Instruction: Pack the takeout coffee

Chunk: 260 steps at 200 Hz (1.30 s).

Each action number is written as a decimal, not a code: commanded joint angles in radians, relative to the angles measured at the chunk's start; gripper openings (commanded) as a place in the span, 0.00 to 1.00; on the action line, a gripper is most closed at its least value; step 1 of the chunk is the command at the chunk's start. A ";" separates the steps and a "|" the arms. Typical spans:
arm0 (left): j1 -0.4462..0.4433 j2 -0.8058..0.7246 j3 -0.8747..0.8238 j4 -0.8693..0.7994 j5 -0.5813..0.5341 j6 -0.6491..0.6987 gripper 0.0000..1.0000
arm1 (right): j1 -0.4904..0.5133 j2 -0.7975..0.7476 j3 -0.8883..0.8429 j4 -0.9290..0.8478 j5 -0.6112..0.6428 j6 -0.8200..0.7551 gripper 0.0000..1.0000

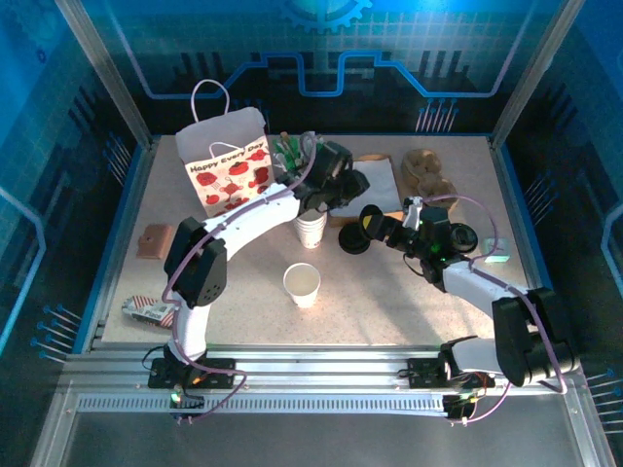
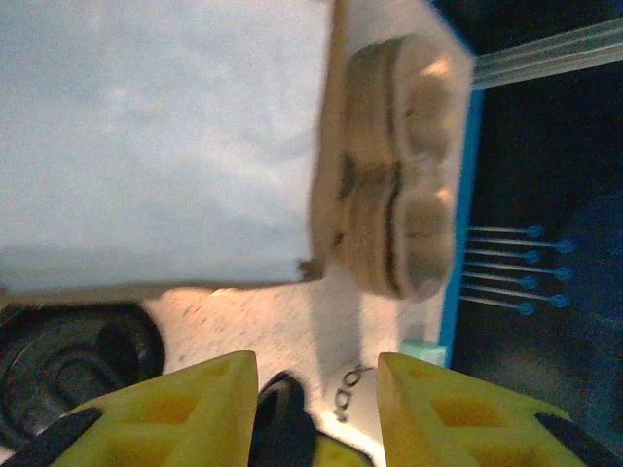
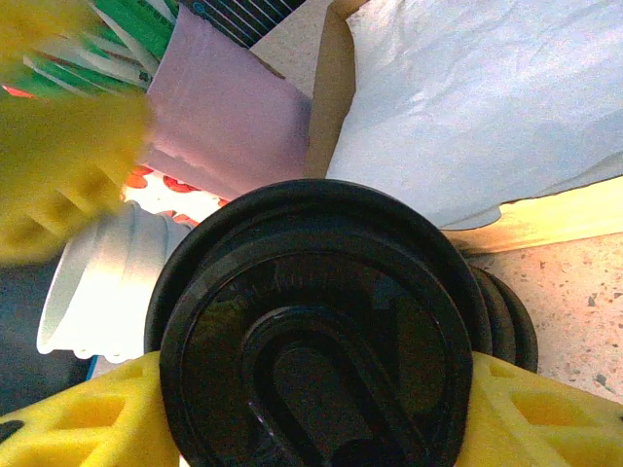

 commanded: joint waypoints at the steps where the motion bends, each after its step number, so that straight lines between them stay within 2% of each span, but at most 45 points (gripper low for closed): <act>1: 0.004 -0.037 0.146 -0.108 -0.081 0.174 0.41 | 0.007 -0.034 0.009 -0.059 0.014 -0.030 0.61; 18: 0.003 -0.079 0.220 -0.147 -0.118 0.291 0.45 | 0.016 -0.052 0.027 -0.125 0.020 -0.063 0.61; 43: 0.004 -0.195 0.225 -0.175 -0.167 0.476 0.53 | 0.048 -0.096 0.068 -0.262 0.047 -0.125 0.61; 65: 0.004 -0.347 0.117 -0.167 -0.230 0.627 0.58 | 0.103 -0.142 0.135 -0.427 0.096 -0.204 0.61; 96: 0.005 -0.599 -0.132 -0.137 -0.360 0.785 0.63 | 0.232 -0.176 0.259 -0.670 0.176 -0.312 0.62; 143: 0.021 -0.945 -0.489 -0.118 -0.535 0.876 0.69 | 0.462 -0.116 0.470 -0.951 0.215 -0.404 0.63; 177: 0.027 -1.137 -0.684 -0.079 -0.672 0.915 0.73 | 0.638 0.020 0.622 -1.085 0.292 -0.451 0.63; 218: 0.027 -1.229 -0.750 -0.037 -0.765 0.991 0.74 | 0.725 0.203 0.795 -1.240 0.375 -0.478 0.64; 260: 0.026 -1.252 -0.801 0.003 -0.795 1.031 0.75 | 0.793 0.336 0.937 -1.361 0.485 -0.503 0.64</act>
